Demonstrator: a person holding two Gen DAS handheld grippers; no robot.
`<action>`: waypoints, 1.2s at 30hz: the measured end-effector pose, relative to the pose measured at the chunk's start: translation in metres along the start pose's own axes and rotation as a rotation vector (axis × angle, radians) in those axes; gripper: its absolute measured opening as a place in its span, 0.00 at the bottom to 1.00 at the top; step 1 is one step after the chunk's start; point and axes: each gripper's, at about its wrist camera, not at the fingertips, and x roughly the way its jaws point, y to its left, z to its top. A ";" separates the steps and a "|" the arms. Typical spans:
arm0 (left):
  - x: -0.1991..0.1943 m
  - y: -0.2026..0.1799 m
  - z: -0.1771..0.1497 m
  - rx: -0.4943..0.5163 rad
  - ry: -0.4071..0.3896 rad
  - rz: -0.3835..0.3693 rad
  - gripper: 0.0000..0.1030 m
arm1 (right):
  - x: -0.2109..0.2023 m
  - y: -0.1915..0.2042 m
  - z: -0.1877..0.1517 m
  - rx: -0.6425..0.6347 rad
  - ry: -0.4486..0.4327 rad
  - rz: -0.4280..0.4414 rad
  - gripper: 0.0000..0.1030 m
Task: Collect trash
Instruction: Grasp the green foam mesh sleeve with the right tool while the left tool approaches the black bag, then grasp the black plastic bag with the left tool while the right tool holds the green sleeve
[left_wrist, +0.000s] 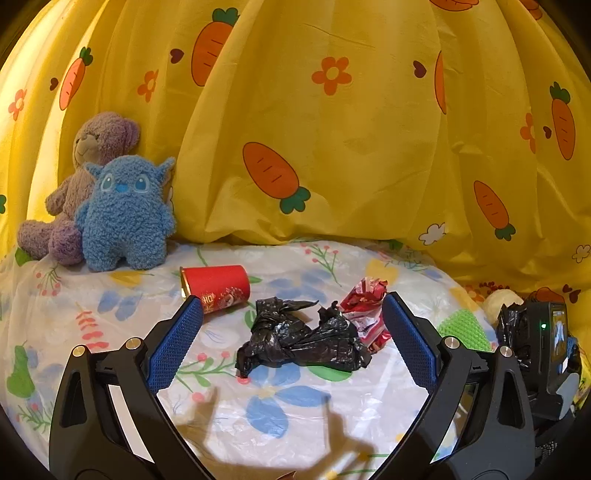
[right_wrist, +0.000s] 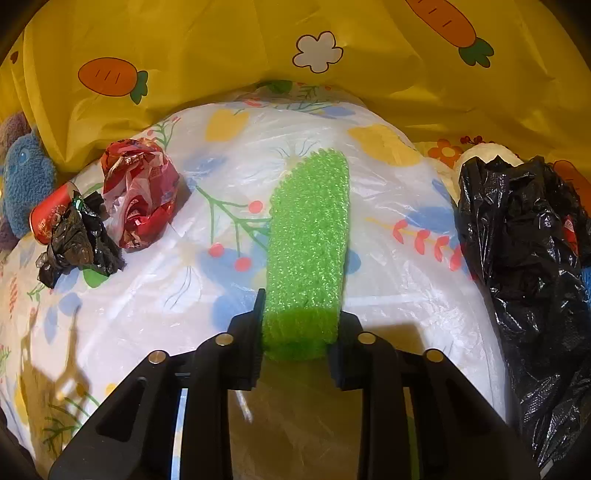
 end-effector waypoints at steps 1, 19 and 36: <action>0.003 0.000 -0.001 0.003 0.007 -0.004 0.92 | -0.001 -0.001 0.000 0.002 -0.004 0.004 0.23; 0.090 -0.022 -0.005 0.112 0.170 -0.078 0.71 | -0.048 0.005 -0.012 -0.049 -0.189 0.083 0.17; 0.132 -0.028 -0.019 0.138 0.333 -0.120 0.03 | -0.073 0.019 -0.015 -0.095 -0.244 0.130 0.17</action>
